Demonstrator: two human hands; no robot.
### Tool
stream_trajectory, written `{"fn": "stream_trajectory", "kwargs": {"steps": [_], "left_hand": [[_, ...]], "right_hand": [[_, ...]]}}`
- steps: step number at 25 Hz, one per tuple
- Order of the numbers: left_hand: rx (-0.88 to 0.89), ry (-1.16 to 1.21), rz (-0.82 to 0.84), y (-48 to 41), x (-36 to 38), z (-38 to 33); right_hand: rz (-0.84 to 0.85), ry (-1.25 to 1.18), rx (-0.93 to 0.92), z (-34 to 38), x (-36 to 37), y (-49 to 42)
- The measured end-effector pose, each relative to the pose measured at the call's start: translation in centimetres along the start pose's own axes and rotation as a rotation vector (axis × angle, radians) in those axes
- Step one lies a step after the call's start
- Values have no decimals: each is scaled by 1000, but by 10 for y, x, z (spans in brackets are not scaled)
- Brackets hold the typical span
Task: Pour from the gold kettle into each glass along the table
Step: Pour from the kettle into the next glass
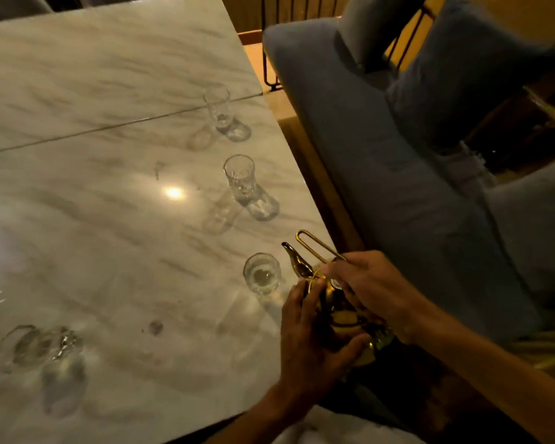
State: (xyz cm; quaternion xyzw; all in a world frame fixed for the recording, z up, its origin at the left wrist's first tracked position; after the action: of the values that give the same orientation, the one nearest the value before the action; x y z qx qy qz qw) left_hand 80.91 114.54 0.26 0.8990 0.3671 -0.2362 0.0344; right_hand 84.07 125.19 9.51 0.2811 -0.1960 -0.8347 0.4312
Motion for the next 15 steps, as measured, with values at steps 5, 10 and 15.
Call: {"fn": "stream_trajectory", "kwargs": {"steps": [5,10,15], "left_hand": [[-45,0,-94,-37,22,-32],[-76,-9,-158,-67,23,-42],[-103,-33,-183,-94,14,-36]], "right_hand": [[75,83,-147,32,-39,-20],[137,112,-207,60,-52,-39],[154,138,-226,85,-49,-60]]}}
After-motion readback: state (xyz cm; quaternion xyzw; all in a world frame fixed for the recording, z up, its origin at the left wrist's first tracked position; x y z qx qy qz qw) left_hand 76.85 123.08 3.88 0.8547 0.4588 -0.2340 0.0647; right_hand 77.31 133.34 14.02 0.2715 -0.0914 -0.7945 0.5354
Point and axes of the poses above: each hand's wrist, its own y-axis away from the middle knuckle, its own x-axis out of the palm, z = x × y, the point moved 9 cm from there along -y, towards the middle knuckle
